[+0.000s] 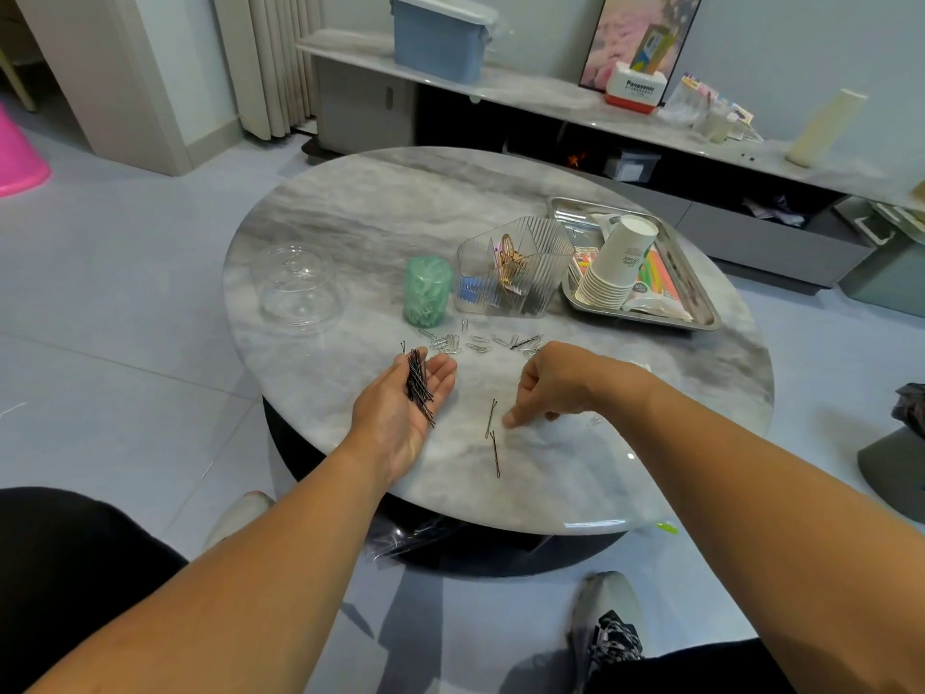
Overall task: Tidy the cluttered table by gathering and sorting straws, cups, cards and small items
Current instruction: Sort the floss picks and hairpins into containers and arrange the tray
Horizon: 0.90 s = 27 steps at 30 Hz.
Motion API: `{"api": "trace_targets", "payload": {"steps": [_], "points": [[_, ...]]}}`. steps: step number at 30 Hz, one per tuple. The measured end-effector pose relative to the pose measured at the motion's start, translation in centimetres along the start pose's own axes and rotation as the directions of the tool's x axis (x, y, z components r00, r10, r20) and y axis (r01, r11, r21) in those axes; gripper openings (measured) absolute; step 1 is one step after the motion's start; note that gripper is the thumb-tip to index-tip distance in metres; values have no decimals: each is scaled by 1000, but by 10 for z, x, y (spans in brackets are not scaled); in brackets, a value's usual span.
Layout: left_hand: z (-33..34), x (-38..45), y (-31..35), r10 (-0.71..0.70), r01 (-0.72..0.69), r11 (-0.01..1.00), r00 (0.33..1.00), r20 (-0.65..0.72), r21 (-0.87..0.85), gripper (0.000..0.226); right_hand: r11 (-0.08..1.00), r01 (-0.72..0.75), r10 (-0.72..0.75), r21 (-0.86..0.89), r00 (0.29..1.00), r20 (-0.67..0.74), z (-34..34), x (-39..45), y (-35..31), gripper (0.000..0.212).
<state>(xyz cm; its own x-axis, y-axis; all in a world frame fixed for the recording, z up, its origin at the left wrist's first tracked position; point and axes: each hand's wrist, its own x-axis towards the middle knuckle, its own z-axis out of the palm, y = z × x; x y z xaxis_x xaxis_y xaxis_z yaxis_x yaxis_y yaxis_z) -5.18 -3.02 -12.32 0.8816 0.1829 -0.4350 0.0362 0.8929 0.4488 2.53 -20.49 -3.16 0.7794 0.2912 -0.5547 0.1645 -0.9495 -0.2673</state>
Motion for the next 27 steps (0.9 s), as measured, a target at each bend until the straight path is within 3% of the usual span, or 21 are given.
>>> {"api": "trace_targets", "payload": {"steps": [3, 6, 9, 11, 14, 16, 20, 24, 27], "points": [[1, -2, 0, 0, 0, 1000, 1000, -6, -1, 37, 985, -24, 48, -173, 990, 135, 12, -8, -22, 50], [2, -3, 1, -6, 6, 1000, 1000, -4, 1, 37, 979, -81, 110, -188, 983, 147, 19, -4, -30, 29], [2, -4, 1, -4, 4, 1000, 1000, -2, 4, 38, 973, -163, 171, -161, 985, 32, 15, -1, -27, 11], [2, -4, 1, -6, 6, 1000, 1000, 0, 6, 39, 977, -195, 189, -88, 979, -72, 14, 3, -21, 8], [4, -5, 1, -11, 11, 1000, 1000, -7, 11, 39, 963, -191, 215, 190, 970, -116, 17, 9, -22, 14], [5, -5, 1, -16, 16, 1000, 1000, -16, 23, 41, 963, -151, 182, 224, 975, -126, 21, 12, -32, 24], [8, -7, 1, -31, 32, 999, 999, -34, 35, 47, 963, -83, 38, -255, 984, -176, 28, 12, -55, 36], [6, -8, -1, -32, 33, 998, 999, -38, 45, 54, 913, -15, -36, -408, 992, -117, 28, 11, -58, 33], [4, -7, -3, -16, 18, 999, 999, -39, 37, 56, 894, 48, -121, -446, 983, -138, 33, 13, -59, 5]]}}
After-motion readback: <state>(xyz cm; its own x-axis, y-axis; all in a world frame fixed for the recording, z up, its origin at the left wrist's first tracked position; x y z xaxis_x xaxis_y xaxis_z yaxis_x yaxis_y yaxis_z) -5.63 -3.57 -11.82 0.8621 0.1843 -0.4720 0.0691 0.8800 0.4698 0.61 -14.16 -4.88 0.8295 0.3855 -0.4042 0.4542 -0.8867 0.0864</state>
